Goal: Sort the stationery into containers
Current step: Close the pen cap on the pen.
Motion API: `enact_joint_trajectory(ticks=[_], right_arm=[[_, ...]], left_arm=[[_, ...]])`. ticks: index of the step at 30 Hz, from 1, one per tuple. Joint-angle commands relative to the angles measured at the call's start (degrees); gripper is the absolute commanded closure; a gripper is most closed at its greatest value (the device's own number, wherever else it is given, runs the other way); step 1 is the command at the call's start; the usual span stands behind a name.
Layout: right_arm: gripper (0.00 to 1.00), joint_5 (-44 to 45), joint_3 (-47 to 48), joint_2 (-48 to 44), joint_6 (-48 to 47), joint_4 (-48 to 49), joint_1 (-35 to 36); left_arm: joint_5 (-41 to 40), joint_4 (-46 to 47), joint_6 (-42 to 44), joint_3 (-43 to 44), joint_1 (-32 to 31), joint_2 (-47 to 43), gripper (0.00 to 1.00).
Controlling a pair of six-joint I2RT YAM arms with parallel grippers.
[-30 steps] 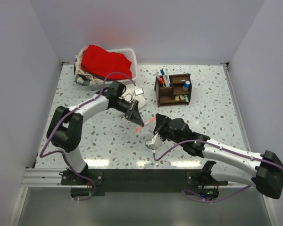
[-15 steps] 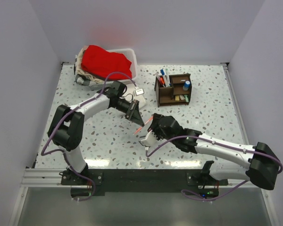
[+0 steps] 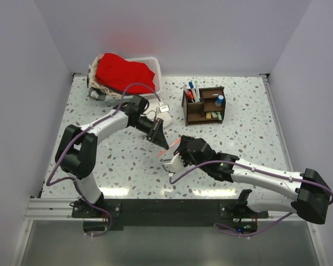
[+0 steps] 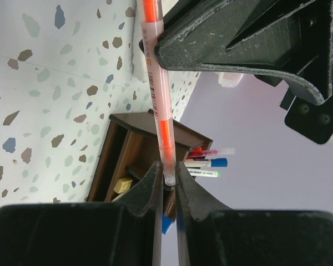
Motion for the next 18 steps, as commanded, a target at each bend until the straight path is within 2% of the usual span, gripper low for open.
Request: enact_joint_trajectory(ticks=[1, 3, 6, 10, 13, 14, 15, 18], right_arm=[[1.0, 2.3, 3.87, 0.11, 4.03, 3.32, 1.25], [1.0, 2.83, 3.69, 0.12, 4.12, 3.76, 1.25], [1.0, 3.01, 3.6, 0.29, 4.03, 4.38, 1.25], [1.0, 3.62, 3.87, 0.9, 4.3, 4.91, 1.25], [1.0, 3.88, 4.04, 1.34, 4.21, 4.91, 1.25], [1.0, 3.89, 3.96, 1.34, 4.12, 5.69, 1.25], [1.0, 3.97, 3.87, 1.34, 4.12, 6.39, 1.25], [1.0, 3.71, 3.61, 1.69, 3.51, 7.19, 1.25]], left_arm=[[-2.04, -0.22, 4.5, 1.42, -0.35, -3.03, 0.75], [-2.22, -0.74, 5.12, 1.33, -0.35, -3.3, 0.69], [-1.78, -1.09, 5.56, 1.41, -0.35, -3.12, 0.66], [-2.39, -1.62, 5.82, 1.85, -0.61, -2.77, 0.66], [-2.04, -1.8, 5.82, 2.03, -0.7, -2.33, 0.8], [-1.69, -1.63, 5.82, 1.94, -0.7, -2.25, 0.95], [-1.34, -1.62, 5.82, 1.94, -0.7, -2.24, 1.0], [0.41, -0.83, 5.82, 1.85, -0.7, -2.16, 1.0]])
